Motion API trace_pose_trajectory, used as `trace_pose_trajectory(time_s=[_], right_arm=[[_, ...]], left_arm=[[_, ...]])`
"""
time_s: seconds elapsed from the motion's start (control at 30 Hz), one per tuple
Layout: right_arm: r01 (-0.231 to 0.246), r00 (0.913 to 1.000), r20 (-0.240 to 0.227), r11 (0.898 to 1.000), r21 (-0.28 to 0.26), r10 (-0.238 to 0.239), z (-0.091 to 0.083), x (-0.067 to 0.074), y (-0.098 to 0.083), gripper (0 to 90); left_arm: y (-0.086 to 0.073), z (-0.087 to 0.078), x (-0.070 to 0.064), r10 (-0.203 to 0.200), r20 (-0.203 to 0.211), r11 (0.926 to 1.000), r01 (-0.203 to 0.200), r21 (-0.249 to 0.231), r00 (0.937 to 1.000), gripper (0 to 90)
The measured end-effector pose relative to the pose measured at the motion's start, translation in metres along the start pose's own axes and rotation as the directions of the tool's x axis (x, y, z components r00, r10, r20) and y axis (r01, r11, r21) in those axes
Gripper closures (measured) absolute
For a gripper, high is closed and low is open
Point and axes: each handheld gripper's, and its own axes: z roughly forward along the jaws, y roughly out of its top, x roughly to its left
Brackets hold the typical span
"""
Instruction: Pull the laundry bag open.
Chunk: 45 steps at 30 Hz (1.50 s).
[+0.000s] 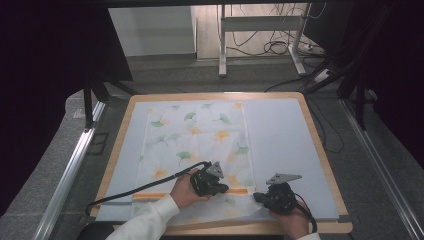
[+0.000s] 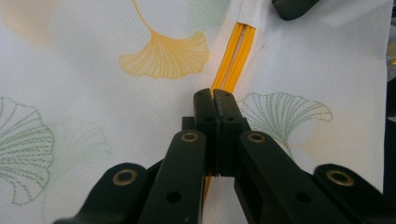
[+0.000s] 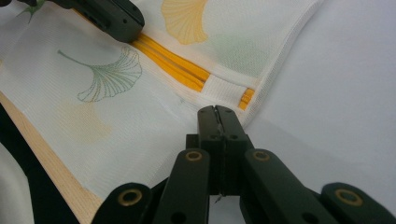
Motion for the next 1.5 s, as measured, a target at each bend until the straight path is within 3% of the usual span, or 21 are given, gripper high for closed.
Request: trace_pose_trajectory(time_s=[0.2,0.37,0.53,1.0,1.5], right_arm=[[-0.001,1.0000,0.000,1.000,0.000,0.001,0.000,0.000,0.000,89.8],[-0.003,1.0000,-0.001,1.000,-0.002,0.003,0.000,0.000,0.000,89.8],[-0.005,1.0000,0.000,1.000,-0.003,0.005,0.000,0.000,-0.001,89.8],[-0.005,1.0000,-0.001,1.000,-0.004,0.005,0.000,0.000,-0.001,89.8],[0.009,1.0000,-0.002,1.000,0.001,-0.009,0.001,0.003,0.007,89.7]], left_arm=[[-0.003,-0.003,0.001,-0.010,0.002,1.0000,0.010,0.000,1.0000,90.0],[-0.005,-0.005,-0.001,0.009,-0.018,0.9999,-0.009,0.012,0.9998,90.0],[-0.010,-0.008,0.002,-0.023,0.006,0.9997,0.023,0.000,0.9997,90.0],[-0.014,-0.013,0.001,0.000,-0.021,0.9999,0.000,0.012,0.9998,90.0],[-0.015,-0.011,0.003,-0.024,-0.006,0.9997,0.024,-0.002,0.9997,90.0]])
